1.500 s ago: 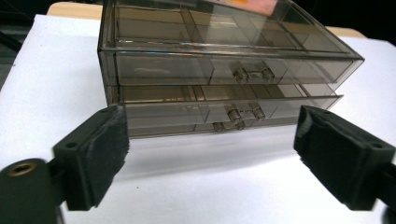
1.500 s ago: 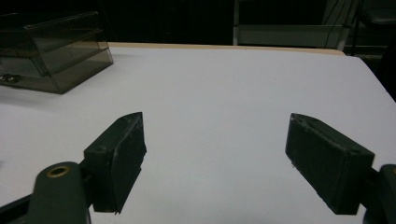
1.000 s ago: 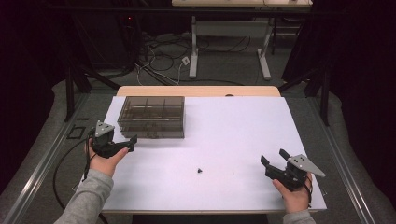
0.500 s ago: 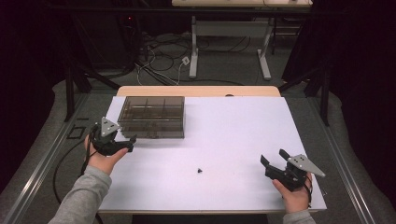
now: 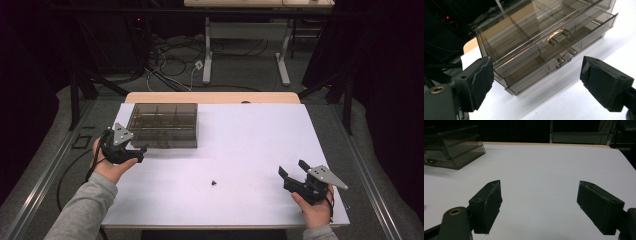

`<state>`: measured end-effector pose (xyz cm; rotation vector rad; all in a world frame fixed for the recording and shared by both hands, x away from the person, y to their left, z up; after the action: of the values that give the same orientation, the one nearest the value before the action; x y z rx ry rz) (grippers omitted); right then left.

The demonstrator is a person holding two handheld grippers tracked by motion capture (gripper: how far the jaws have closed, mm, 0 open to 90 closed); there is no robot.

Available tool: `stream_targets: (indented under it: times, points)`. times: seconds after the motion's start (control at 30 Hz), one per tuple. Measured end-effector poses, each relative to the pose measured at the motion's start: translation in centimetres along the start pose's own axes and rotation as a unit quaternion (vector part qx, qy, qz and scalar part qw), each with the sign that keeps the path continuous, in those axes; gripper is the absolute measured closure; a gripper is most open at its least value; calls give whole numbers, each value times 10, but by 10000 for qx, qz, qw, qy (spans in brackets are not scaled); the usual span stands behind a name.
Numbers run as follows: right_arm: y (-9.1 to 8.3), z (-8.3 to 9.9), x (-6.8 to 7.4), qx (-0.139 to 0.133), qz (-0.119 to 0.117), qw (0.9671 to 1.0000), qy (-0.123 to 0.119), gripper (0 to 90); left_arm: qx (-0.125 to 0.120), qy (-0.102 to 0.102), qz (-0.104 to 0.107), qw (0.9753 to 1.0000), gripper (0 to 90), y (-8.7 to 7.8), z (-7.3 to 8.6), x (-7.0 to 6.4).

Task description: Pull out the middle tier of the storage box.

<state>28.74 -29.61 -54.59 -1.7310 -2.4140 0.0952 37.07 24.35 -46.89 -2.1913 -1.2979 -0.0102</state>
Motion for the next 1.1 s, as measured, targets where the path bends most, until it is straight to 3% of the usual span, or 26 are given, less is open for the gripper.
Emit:
stream_targets:
  times: [0.1,0.27,0.4,0.43,0.63,1.1]
  points:
    - [-1,0,0,-7,11,10000,-2,195,-36,52,4,10000,139,1,-2,0]
    - [0,0,0,0,-9,10000,18,194,71,359,38,9993,153,2,-6,1]
    - [1,1,1,-8,-23,10000,-28,195,91,425,63,9990,158,4,-10,2]
    - [1,1,1,10,-31,10000,-14,195,107,556,56,9984,160,4,-12,3]
    - [1,0,2,-2,-61,10000,-38,195,230,845,126,9961,176,7,-15,2]
    - [2,1,2,-6,-73,10000,-56,195,381,1242,452,9905,275,17,-18,-3]
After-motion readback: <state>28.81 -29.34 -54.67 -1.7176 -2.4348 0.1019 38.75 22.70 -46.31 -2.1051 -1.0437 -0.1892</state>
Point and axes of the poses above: each handheld gripper's, and its own axes: y roughly forward along the jaws, z roughly out of its underside, x roughly to its left, the point moved 1 cm from there along y, roughly forward along the jaws, and after that the axes turned 8 degrees about -x, right-handed, at the moved point
